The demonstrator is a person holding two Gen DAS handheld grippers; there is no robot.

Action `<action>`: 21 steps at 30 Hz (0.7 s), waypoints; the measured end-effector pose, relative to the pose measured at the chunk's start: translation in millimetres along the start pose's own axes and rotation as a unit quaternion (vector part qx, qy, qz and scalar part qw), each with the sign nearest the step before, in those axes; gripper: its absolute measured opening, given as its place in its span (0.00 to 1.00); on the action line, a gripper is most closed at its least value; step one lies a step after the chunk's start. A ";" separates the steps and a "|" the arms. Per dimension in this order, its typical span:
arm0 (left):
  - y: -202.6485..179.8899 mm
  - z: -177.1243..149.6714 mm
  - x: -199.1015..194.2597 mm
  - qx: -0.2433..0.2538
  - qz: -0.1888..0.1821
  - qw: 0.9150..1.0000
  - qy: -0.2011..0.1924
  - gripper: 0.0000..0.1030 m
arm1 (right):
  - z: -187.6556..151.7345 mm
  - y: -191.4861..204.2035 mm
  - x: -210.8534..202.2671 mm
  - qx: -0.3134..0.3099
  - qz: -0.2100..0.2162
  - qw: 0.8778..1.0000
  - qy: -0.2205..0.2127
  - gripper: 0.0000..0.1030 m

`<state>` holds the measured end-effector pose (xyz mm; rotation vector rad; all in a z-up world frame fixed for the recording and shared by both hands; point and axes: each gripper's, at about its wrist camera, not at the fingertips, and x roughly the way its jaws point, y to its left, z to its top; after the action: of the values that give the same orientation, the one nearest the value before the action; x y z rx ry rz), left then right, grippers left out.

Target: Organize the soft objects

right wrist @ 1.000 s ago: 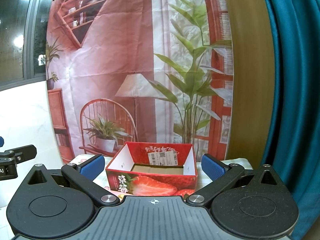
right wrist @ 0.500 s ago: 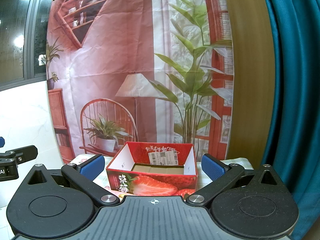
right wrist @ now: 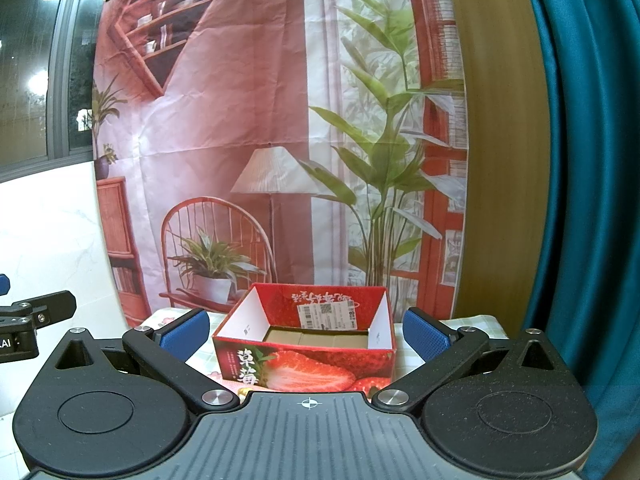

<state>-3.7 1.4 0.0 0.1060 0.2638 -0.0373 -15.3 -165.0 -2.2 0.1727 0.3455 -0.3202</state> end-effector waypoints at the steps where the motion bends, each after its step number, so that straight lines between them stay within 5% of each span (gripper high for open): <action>1: -0.1 0.0 0.0 0.000 0.000 1.000 0.000 1.00 | 0.2 -0.1 -0.1 0.000 0.000 1.000 0.000 1.00; 21: -0.6 -3.1 3.3 0.000 0.007 1.000 0.001 1.00 | -0.4 -0.1 -0.1 0.000 0.002 1.000 0.000 1.00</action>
<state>-1.4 1.1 -4.0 0.1089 0.2655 -0.0226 -15.6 -165.0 -2.6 0.1740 0.3453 -0.3167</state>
